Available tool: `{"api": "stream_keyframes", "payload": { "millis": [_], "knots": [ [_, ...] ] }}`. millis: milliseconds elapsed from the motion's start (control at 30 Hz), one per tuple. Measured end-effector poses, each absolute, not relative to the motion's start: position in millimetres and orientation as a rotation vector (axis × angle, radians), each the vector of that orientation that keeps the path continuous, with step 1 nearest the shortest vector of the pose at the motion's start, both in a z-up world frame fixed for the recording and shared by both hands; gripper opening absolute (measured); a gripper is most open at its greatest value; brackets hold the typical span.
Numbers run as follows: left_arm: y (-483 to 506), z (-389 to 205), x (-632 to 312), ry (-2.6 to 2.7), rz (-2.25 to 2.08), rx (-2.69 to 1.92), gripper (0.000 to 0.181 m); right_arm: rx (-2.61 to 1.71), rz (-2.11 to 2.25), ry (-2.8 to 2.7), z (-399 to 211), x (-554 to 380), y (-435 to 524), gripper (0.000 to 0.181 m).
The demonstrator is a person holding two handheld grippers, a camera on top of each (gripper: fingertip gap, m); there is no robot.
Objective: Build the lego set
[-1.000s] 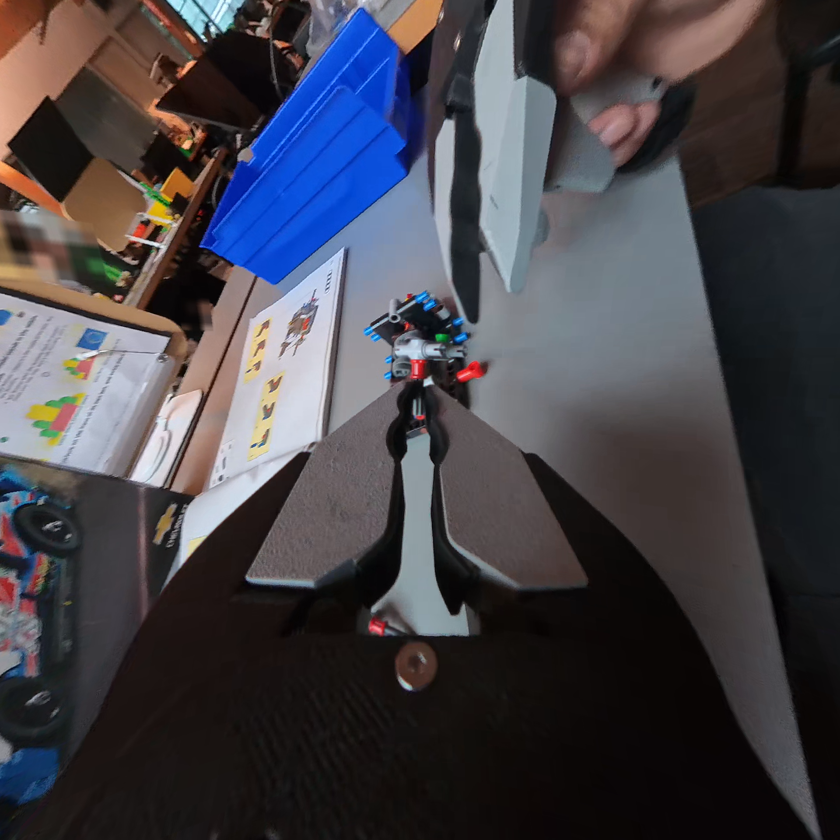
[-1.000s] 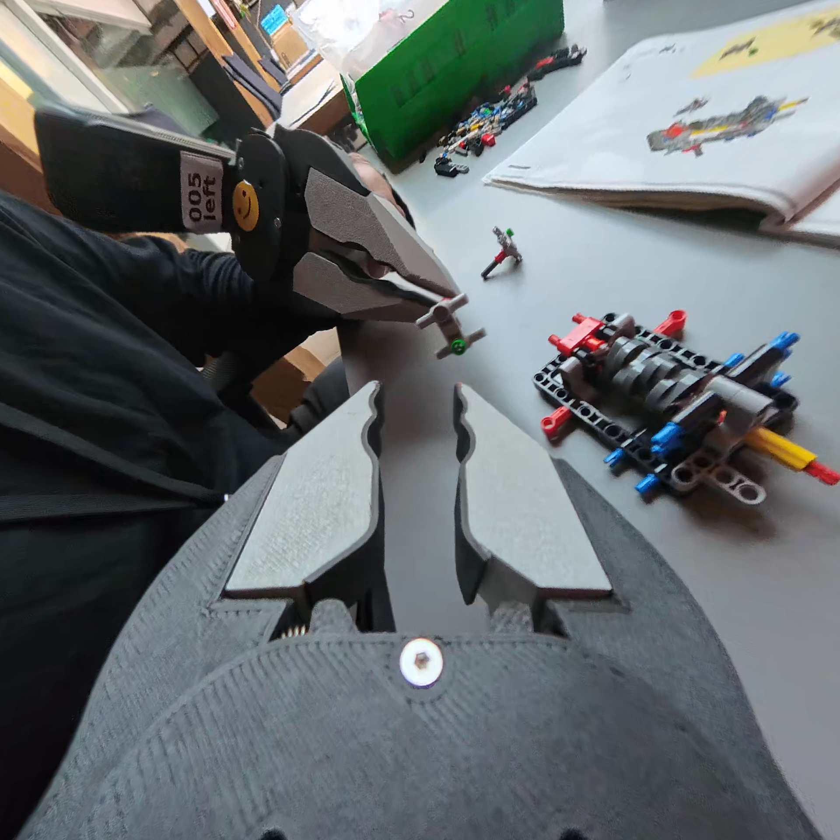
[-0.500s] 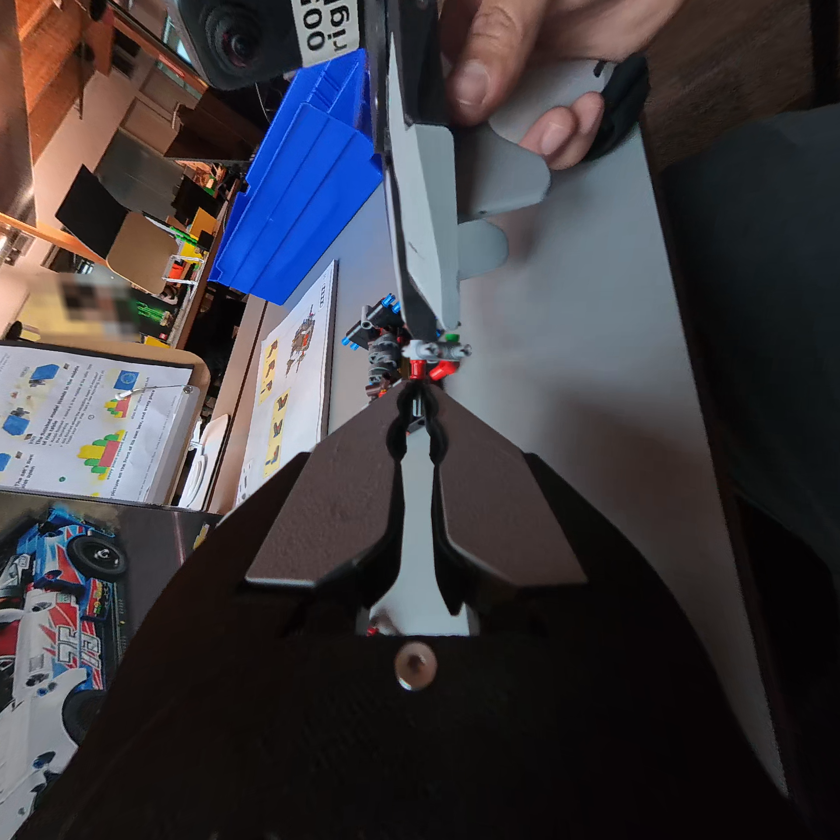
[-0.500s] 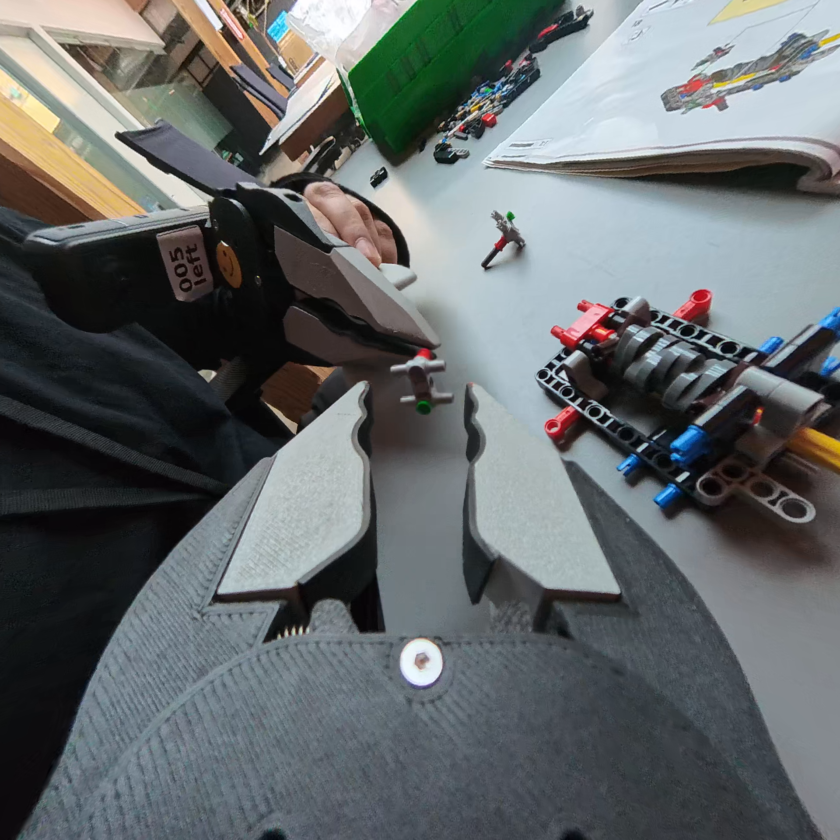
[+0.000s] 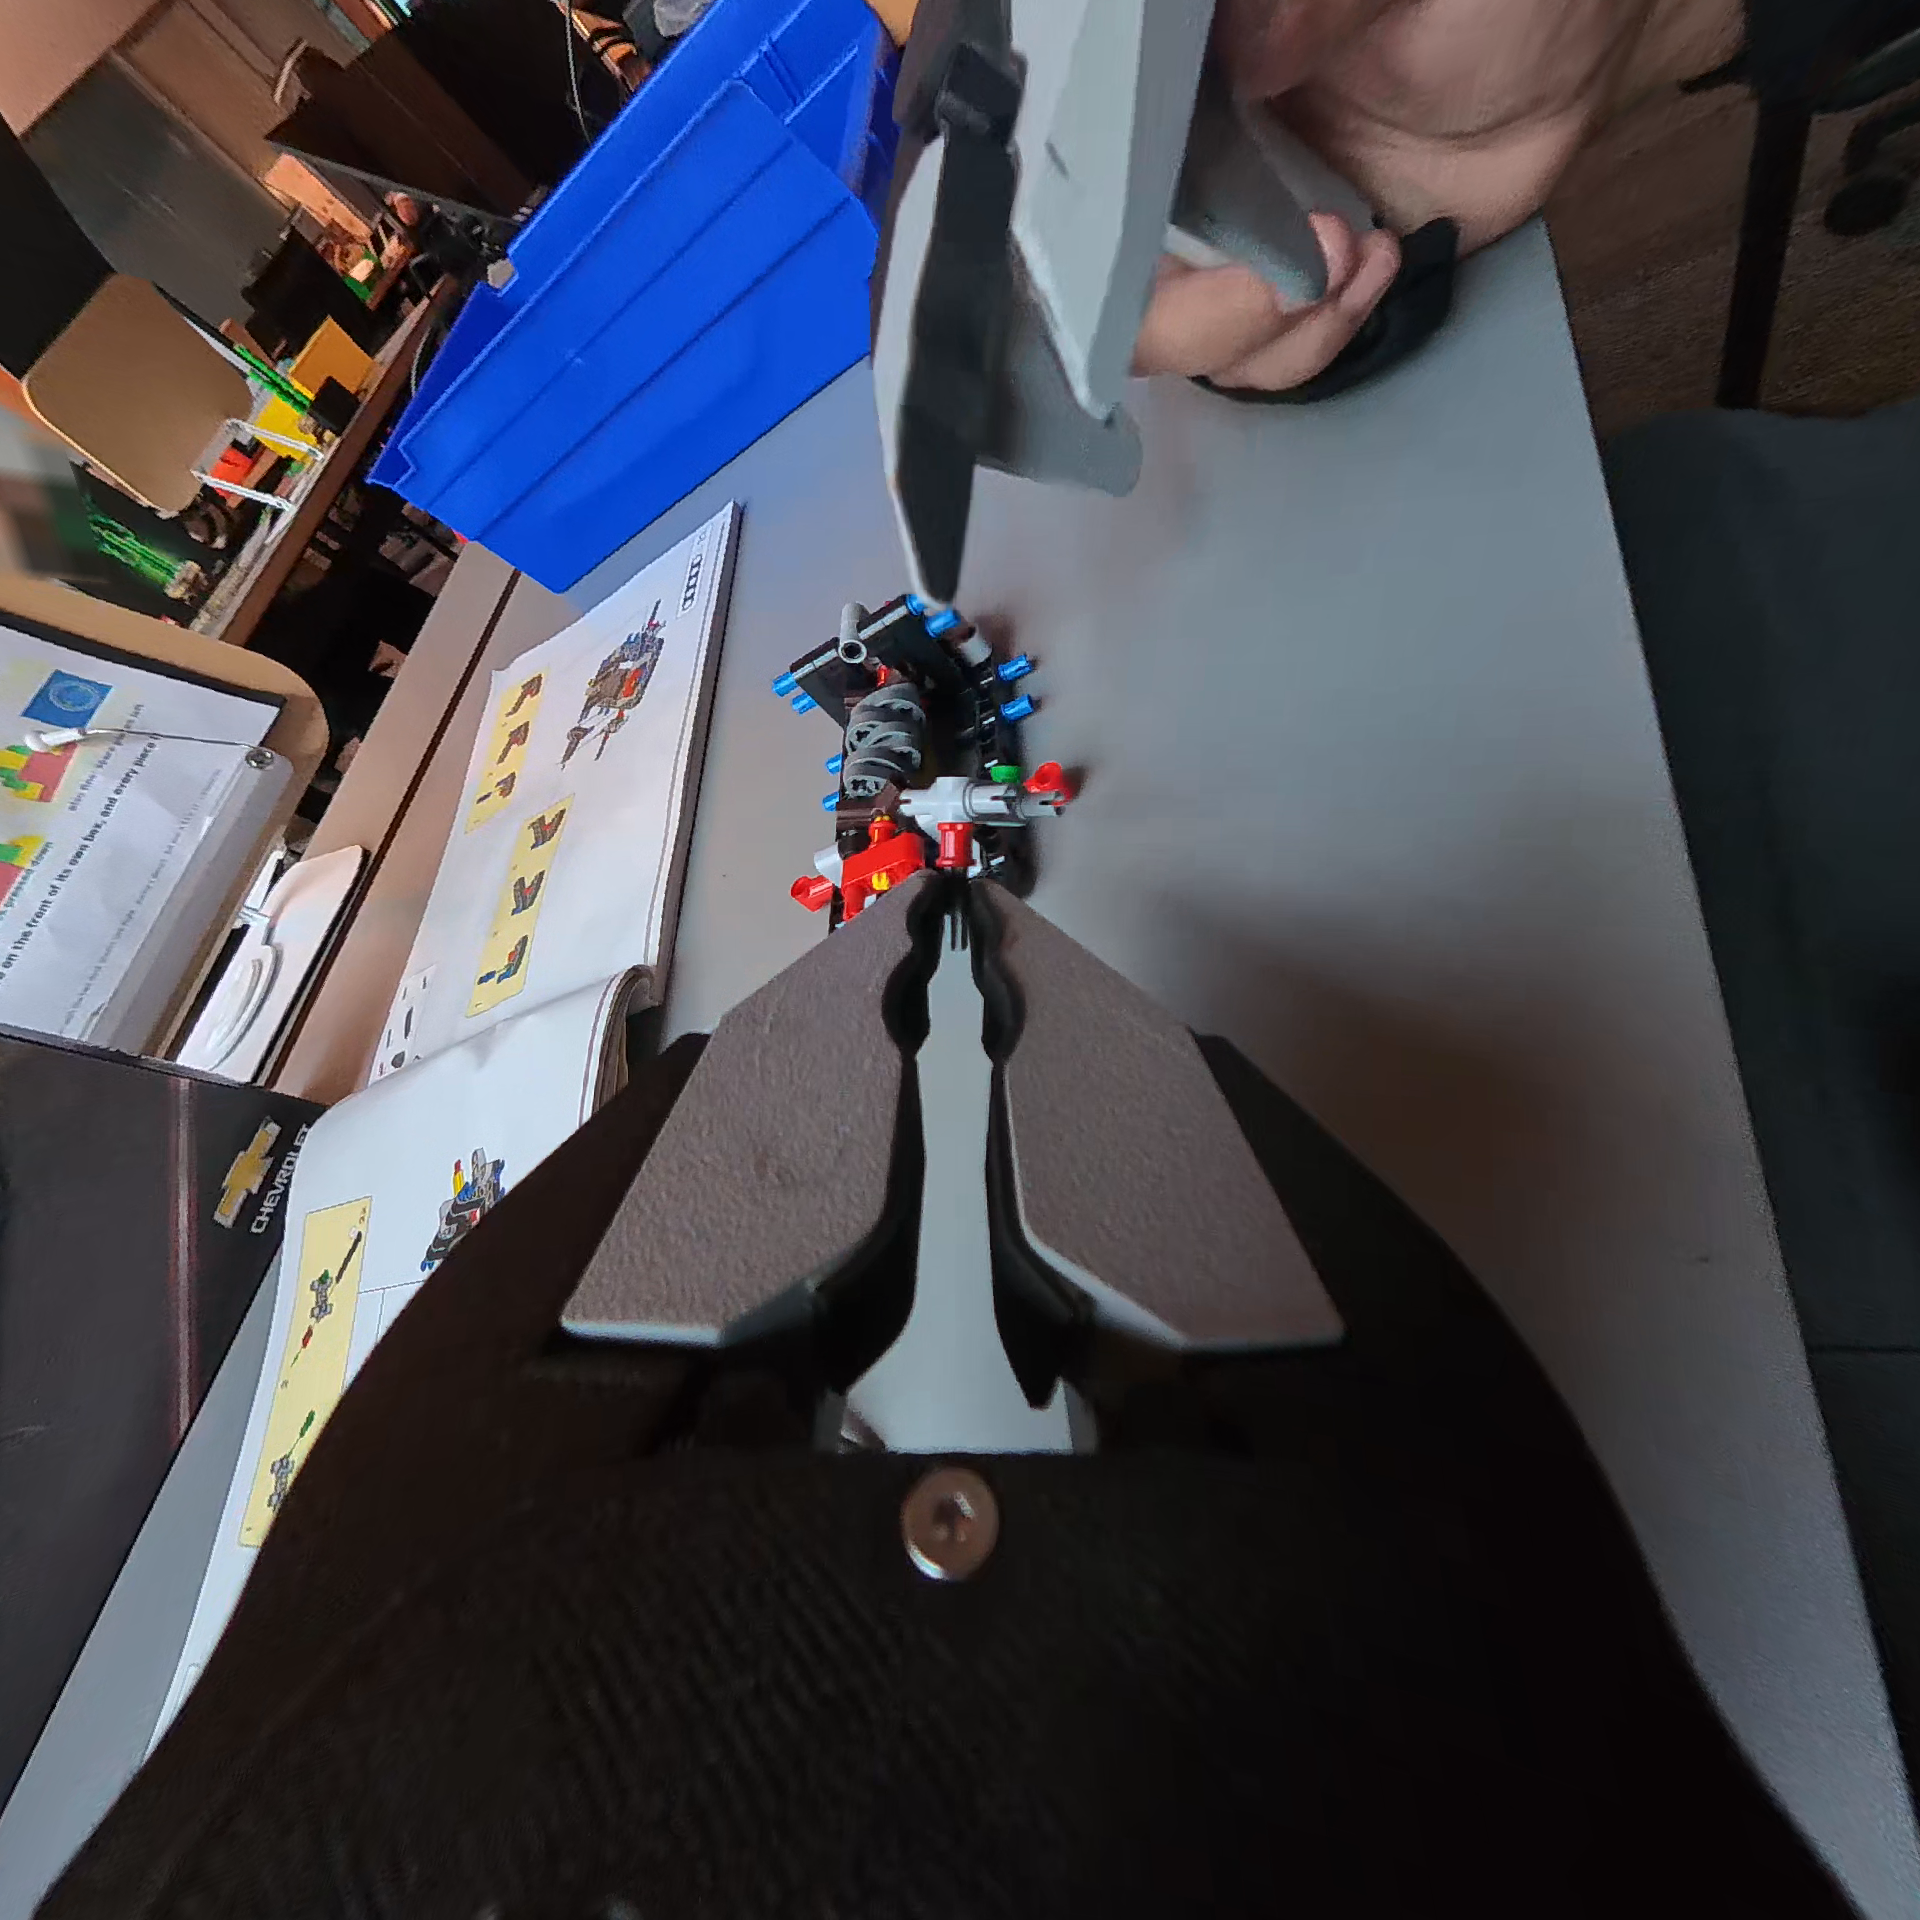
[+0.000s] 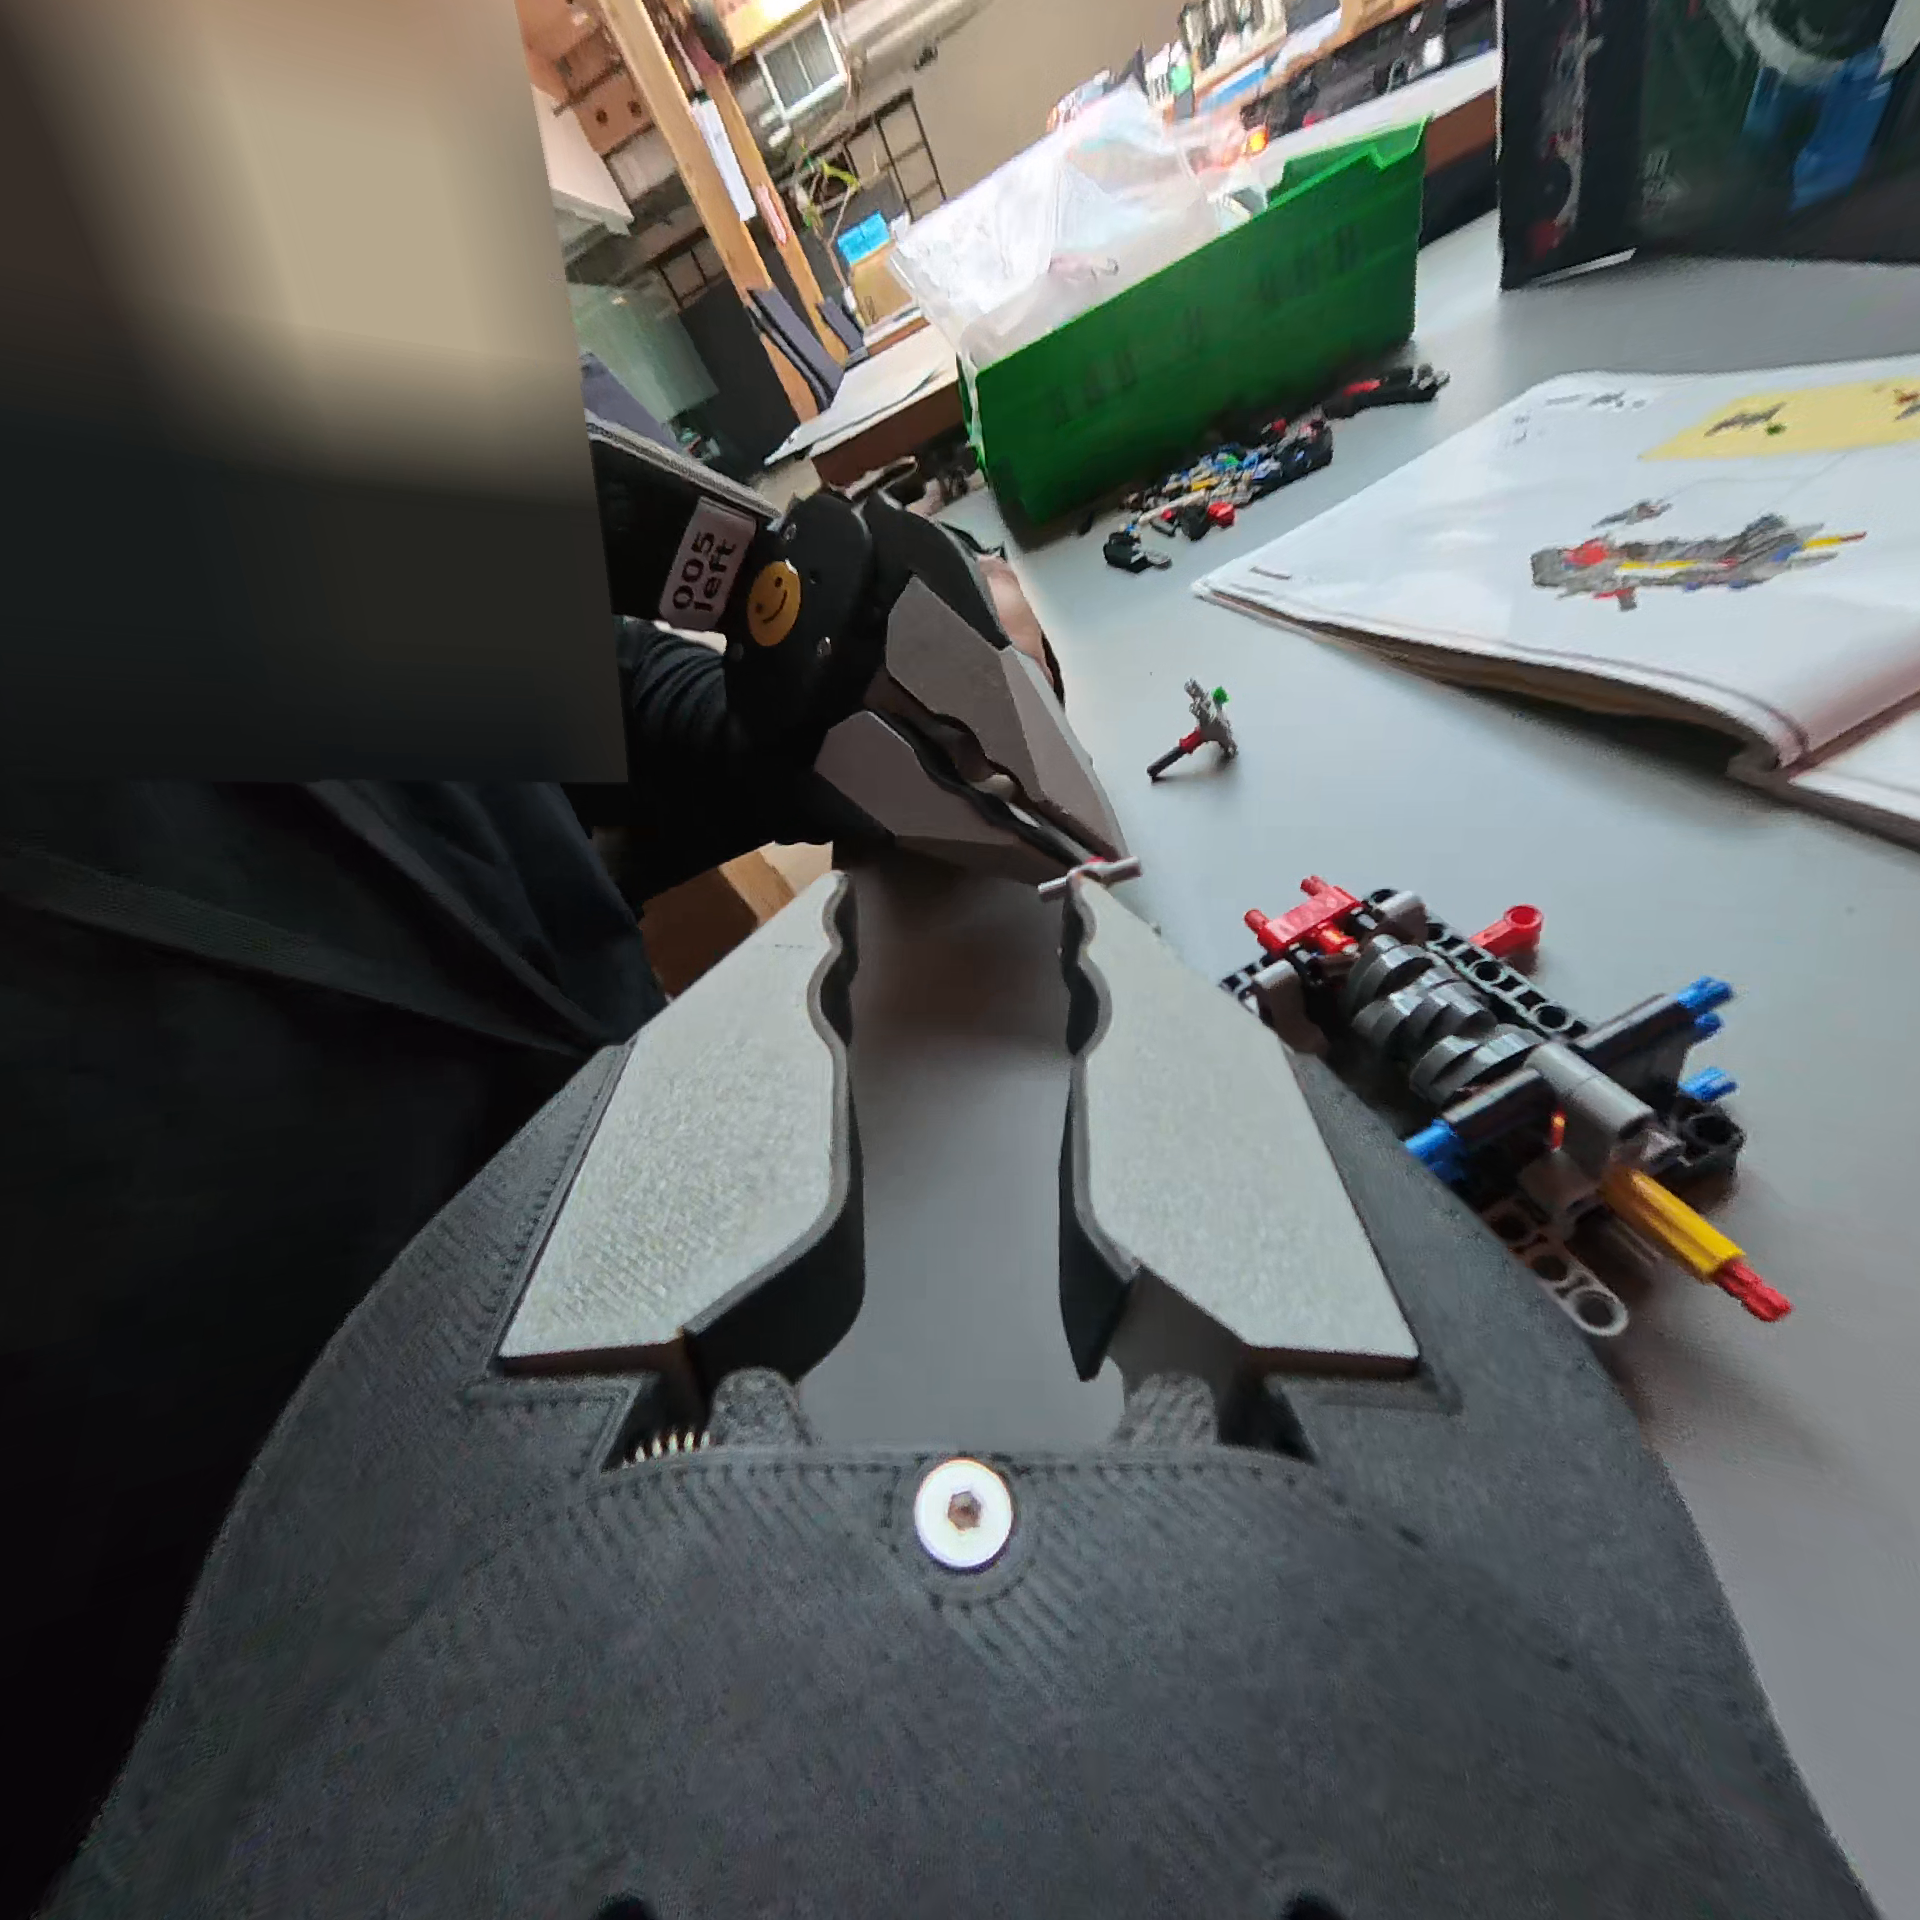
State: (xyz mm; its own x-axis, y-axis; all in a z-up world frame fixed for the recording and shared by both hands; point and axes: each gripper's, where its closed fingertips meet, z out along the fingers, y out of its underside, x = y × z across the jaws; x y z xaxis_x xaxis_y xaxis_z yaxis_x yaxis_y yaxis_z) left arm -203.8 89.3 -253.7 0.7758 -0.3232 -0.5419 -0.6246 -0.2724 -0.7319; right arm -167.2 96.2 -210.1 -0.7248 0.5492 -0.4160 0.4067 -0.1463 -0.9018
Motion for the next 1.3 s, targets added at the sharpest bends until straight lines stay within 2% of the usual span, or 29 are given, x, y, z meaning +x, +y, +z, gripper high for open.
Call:
{"api": "stream_keyframes", "payload": {
  "millis": [967, 1200, 1300],
  "knots": [
    [89, -252, -201, 0.744, 0.351, -1.853, 0.002, -1.06, 1.668, -2.086, -231, -172, 88, 0.035],
    [88, -248, -200, 0.724, 0.309, -1.839, 0.002, -1.122, 1.698, -2.112, -235, -174, 89, 0.044],
    [88, -247, -198, 0.722, 0.291, -1.837, 0.002, -1.151, 1.63, -2.205, -247, -175, 83, 0.042]
  ]
}}
